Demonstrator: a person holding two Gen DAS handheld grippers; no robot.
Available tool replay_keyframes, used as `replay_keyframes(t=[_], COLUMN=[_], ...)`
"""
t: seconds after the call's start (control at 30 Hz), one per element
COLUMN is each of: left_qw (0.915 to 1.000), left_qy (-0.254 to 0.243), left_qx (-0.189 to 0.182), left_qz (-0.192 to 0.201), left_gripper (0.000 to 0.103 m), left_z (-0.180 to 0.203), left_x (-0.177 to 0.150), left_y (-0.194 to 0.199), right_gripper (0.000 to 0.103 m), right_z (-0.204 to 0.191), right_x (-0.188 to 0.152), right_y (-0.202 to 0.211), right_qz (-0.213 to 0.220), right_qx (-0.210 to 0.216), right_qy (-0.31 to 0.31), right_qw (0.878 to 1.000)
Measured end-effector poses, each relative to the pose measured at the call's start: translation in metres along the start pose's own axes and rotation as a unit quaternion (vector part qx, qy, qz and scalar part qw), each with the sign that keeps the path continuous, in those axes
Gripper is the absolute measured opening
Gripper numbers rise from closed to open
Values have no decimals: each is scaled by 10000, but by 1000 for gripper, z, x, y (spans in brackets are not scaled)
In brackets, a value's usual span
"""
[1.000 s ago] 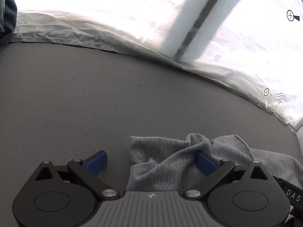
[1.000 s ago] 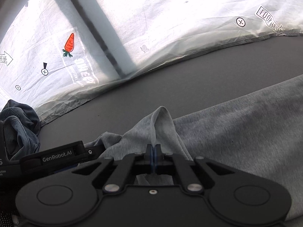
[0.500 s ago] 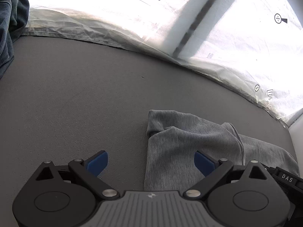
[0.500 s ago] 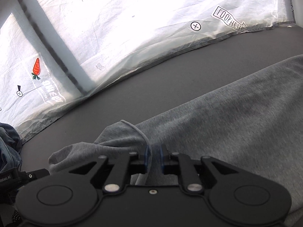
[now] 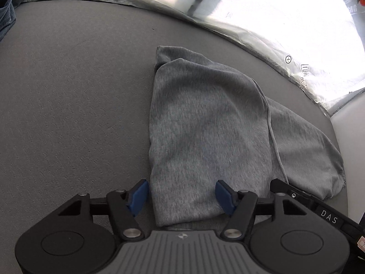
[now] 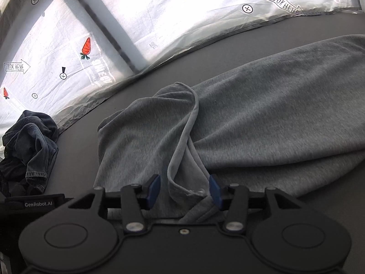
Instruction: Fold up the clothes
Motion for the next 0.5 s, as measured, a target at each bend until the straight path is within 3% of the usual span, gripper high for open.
replay_keyframes(t=[0.07, 0.1, 0.13, 0.17, 0.3, 0.5], left_qw=[9999, 9999, 9999, 9998, 9993, 9990], left_qy=[15, 80, 146, 210, 252, 334], left_qx=[95, 77, 59, 39, -280, -302], left_qz=[32, 41, 50, 59, 15, -59], left_gripper=[33, 12, 7, 4, 4, 9], left_z=[0, 0, -1, -1, 5, -1], left_x=[-2, -3, -5, -6, -14, -28], left_y=[0, 0, 0, 0, 13, 9], right_gripper=[50, 35, 19, 4, 4, 9], right_z=[1, 2, 6, 9, 24, 42], right_x=[-7, -9, -9, -11, -10, -32], right_y=[-5, -6, -8, -7, 24, 16], right_qz=[-31, -38, -67, -110, 122, -138], right_qx=[-261, -360, -426, -412, -242, -680], right_qy=[238, 277, 210, 78, -522, -604], right_qw=[9994, 9990, 9988, 9991, 9983, 9958])
Point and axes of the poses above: each gripper's, at about its wrist camera, not at the fingertips, and y roughly against the way its jaws point, z to its right, x to its top, the point moved 9 cm from there along -y, roughly the way its jaws point, and after that the axes turned 9 degrees about -x, right-handed, at the moved point
